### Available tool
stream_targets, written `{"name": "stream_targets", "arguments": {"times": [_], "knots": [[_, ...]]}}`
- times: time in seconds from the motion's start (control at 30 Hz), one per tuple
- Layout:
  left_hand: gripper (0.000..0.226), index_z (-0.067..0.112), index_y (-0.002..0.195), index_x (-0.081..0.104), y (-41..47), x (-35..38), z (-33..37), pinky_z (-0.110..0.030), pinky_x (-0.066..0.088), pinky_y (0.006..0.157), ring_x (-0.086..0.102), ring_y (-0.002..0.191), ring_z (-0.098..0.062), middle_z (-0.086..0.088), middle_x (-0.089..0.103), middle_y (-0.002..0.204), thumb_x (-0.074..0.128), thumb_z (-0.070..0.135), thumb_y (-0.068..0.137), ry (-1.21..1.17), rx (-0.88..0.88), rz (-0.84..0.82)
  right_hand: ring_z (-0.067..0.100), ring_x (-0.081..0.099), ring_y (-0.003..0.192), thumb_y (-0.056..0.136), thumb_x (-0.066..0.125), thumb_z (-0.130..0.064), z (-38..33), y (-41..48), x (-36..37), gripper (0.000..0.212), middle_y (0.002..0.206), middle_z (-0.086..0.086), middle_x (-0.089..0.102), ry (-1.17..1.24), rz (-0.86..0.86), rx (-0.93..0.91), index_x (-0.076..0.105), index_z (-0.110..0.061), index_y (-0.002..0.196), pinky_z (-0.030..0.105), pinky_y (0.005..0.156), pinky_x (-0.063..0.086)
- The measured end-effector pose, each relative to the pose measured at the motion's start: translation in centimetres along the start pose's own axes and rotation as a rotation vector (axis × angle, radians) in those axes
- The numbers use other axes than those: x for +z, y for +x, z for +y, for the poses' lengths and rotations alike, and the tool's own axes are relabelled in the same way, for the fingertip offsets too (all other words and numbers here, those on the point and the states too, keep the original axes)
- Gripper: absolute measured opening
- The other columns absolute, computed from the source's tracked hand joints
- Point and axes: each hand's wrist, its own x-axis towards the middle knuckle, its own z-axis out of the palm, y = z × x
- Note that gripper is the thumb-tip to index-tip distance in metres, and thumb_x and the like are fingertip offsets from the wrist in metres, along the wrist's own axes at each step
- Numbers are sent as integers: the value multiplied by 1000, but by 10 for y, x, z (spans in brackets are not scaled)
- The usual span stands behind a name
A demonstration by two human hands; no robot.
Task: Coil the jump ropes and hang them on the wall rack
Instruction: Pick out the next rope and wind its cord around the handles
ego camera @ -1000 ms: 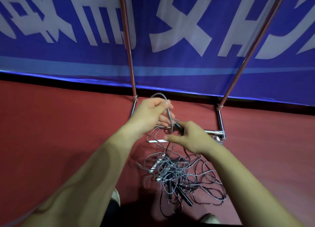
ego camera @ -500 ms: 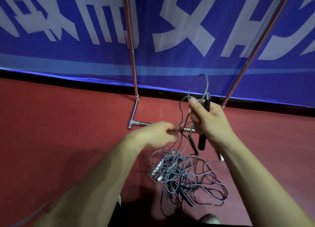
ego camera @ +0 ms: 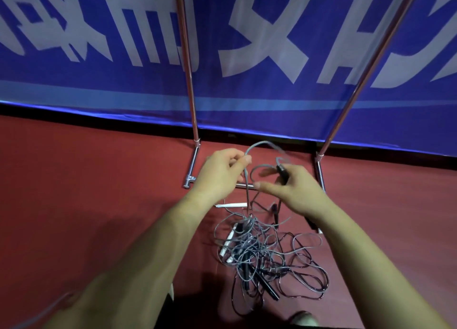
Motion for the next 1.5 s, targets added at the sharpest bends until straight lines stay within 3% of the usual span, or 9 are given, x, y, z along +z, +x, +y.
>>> {"name": "stream_targets", "arguments": {"times": [0.3, 0.43, 0.57, 0.77, 0.9, 1.03, 1.17, 1.33, 1.5], "knots": [[16, 10, 93, 67, -2, -11, 35, -25, 54, 62, 67, 61, -17, -5, 68, 75, 53, 13, 102, -686, -168, -17, 6, 37, 46, 98, 59, -40, -8, 6, 23, 42, 51, -6, 47, -122, 86, -10, 60, -10, 68, 27, 51, 33], [20, 12, 90, 70, -4, -13, 14, -31, 57, 73, 69, 70, -18, -9, 72, 82, 55, 1, 95, -190, -241, -237, 9, 38, 46, 100, 55, -41, -12, 9, 14, 46, 51, -7, 47, 139, 196, 11, 61, -6, 70, 28, 53, 30], [28, 27, 119, 71, -10, 1, -7, -30, 55, 90, 71, 94, -13, 5, 76, 103, 66, 29, 91, 275, -150, -460, 11, 29, 43, 99, 53, -40, -26, 6, 7, 40, 49, -4, 39, 443, 104, -42, 61, -19, 65, 25, 48, 22], [8, 25, 96, 74, -9, 7, 1, -28, 54, 75, 69, 81, -18, 0, 75, 84, 66, 26, 94, 328, 2, -319, 11, 25, 43, 104, 51, -28, -42, -5, -1, 34, 51, -4, 35, 606, 90, -65, 65, -17, 75, 24, 44, 19], [11, 20, 90, 66, -4, 2, -5, -38, 58, 70, 69, 64, -18, 0, 71, 70, 62, 27, 98, 152, -4, -153, 10, 29, 47, 93, 68, -33, -29, -3, -9, 16, 56, -5, 38, 332, 104, -43, 71, -23, 105, 24, 46, 26], [10, 14, 91, 64, -1, -2, 10, -29, 53, 56, 63, 52, -16, 3, 66, 62, 61, 18, 100, -168, -97, -32, 0, 39, 43, 84, 78, -38, -13, -2, 0, 62, 66, -16, 37, 108, 58, 75, 49, -25, 138, 10, 49, 33], [16, 6, 91, 62, -3, -7, 26, -22, 49, 45, 59, 45, -13, -4, 59, 64, 57, 17, 102, -459, -268, -29, 0, 32, 41, 78, 83, -45, -10, -1, 11, 37, 65, -5, 40, 168, -104, 170, 60, -20, 94, 11, 43, 26], [17, 8, 87, 62, -2, -13, 35, -18, 48, 45, 59, 47, -9, -3, 60, 65, 59, 18, 100, -803, -413, -17, 11, 26, 43, 81, 82, -28, -16, -7, 23, 19, 60, 5, 38, 304, -346, 210, 72, -13, 86, 20, 41, 22], [18, 11, 85, 61, -1, -19, 37, -18, 50, 48, 61, 50, -8, 1, 61, 58, 60, 20, 100, -972, -425, 13, 8, 26, 40, 85, 79, -23, -19, -2, 32, 14, 52, -2, 36, 341, -200, 86, 70, -17, 77, 19, 39, 24]]}}
